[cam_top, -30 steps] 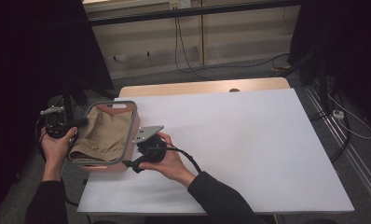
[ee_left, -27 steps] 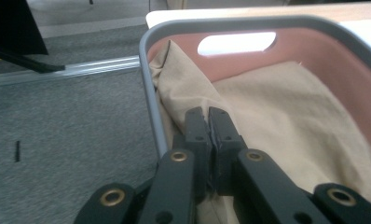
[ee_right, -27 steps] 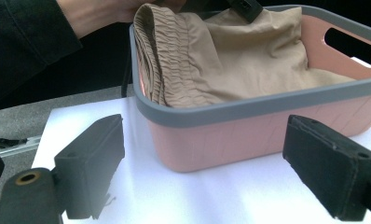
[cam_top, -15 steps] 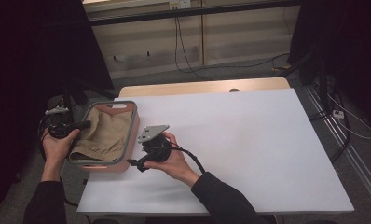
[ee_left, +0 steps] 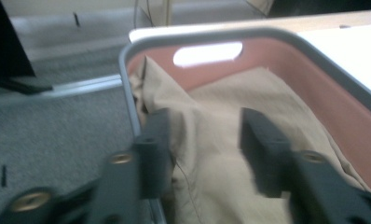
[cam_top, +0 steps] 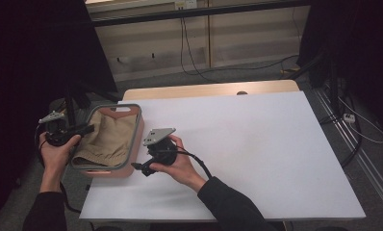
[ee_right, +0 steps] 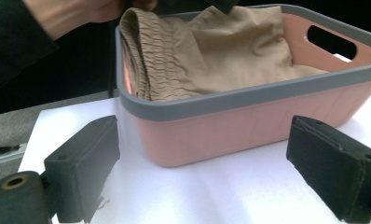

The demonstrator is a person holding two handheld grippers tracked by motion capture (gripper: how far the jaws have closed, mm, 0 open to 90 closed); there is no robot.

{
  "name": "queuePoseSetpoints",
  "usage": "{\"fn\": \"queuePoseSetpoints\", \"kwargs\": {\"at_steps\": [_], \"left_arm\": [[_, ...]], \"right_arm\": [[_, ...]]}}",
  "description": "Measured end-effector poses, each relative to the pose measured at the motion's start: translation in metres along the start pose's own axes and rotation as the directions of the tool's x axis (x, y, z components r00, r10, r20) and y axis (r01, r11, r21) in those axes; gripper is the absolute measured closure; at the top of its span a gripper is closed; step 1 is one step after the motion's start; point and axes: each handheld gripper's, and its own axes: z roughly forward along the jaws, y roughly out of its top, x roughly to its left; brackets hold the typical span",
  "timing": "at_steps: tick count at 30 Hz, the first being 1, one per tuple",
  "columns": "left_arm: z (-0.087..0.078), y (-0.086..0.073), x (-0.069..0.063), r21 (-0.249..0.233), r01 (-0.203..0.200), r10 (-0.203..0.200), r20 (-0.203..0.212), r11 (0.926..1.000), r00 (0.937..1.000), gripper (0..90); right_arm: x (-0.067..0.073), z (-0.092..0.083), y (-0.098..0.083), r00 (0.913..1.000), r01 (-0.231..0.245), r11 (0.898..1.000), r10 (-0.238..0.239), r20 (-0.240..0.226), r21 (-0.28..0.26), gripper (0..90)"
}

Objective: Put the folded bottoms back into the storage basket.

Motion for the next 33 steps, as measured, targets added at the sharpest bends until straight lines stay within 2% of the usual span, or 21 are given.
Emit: {"fn": "queuePoseSetpoints", "kwargs": {"at_steps": [2,4,7,11,14,16,18,20,21,24,25,27,29,33], "left_arm": [[-0.003,0.0,-0.002,-0.031,-0.019,0.018,-0.025,0.9993,0.9995,38.7],[-0.007,-0.001,-0.006,-0.07,-0.043,0.039,-0.052,0.9966,0.9979,31.1],[-0.011,-0.001,-0.008,-0.078,-0.029,0.024,-0.065,0.9965,0.9976,19.4],[-0.017,-0.004,-0.013,-0.105,-0.046,0.037,-0.091,0.9934,0.9952,8.1],[-0.022,-0.006,-0.017,-0.121,-0.047,0.035,-0.097,0.9916,0.9947,5.0],[-0.025,-0.008,-0.02,-0.119,-0.07,0.06,-0.086,0.9905,0.9945,4.3],[-0.028,-0.01,-0.025,-0.123,-0.067,0.059,-0.065,0.9901,0.9961,4.3],[-0.031,-0.012,-0.032,-0.1,-0.097,0.091,-0.064,0.9902,0.9938,5.1],[-0.033,-0.013,-0.034,-0.104,-0.102,0.096,-0.063,0.9893,0.9934,4.0],[-0.039,-0.017,-0.042,-0.123,-0.091,0.085,-0.055,0.9882,0.9949,4.6],[-0.042,-0.019,-0.044,-0.131,-0.088,0.08,-0.066,0.9874,0.9946,5.0],[-0.044,-0.021,-0.048,-0.122,-0.081,0.074,-0.061,0.9892,0.9954,5.9],[-0.047,-0.022,-0.052,-0.12,-0.083,0.077,-0.051,0.9894,0.9957,6.1],[-0.055,-0.023,-0.059,-0.124,-0.107,0.099,-0.066,0.9866,0.9928,6.2]], "right_arm": [[-0.001,-0.001,0.0,1.0,-0.008,1.0,0.008,0.004,-0.003,8.7],[-0.002,-0.001,0.0,0.9998,-0.018,1.0,0.018,-0.001,-0.002,7.3],[-0.003,-0.003,0.0,0.9997,-0.024,1.0,0.024,0.011,-0.011,7.3],[-0.003,-0.005,0.0,0.9992,-0.033,0.999,0.034,0.022,-0.026,7.3],[-0.002,-0.006,0.001,0.9977,-0.025,0.999,0.026,0.063,-0.03,6.0],[-0.002,-0.007,0.001,0.9971,-0.026,0.999,0.028,0.07,-0.031,5.9],[-0.002,-0.009,0.001,0.9964,-0.027,0.999,0.029,0.079,-0.032,4.9],[-0.002,-0.009,-0.001,0.9946,-0.044,0.999,0.046,0.093,-0.019,4.4],[-0.002,-0.01,-0.002,0.9939,-0.046,0.999,0.047,0.099,-0.019,4.7],[-0.002,-0.012,-0.003,0.9919,-0.049,0.999,0.051,0.116,-0.02,4.3],[-0.002,-0.012,-0.004,0.9911,-0.05,0.998,0.053,0.123,-0.025,3.9],[-0.002,-0.014,-0.006,0.9881,-0.05,0.998,0.053,0.144,-0.03,3.6],[-0.001,-0.016,-0.007,0.9857,-0.042,0.999,0.045,0.163,-0.021,3.7],[-0.003,-0.022,-0.01,0.983,-0.045,0.998,0.051,0.176,-0.037,3.7]]}}
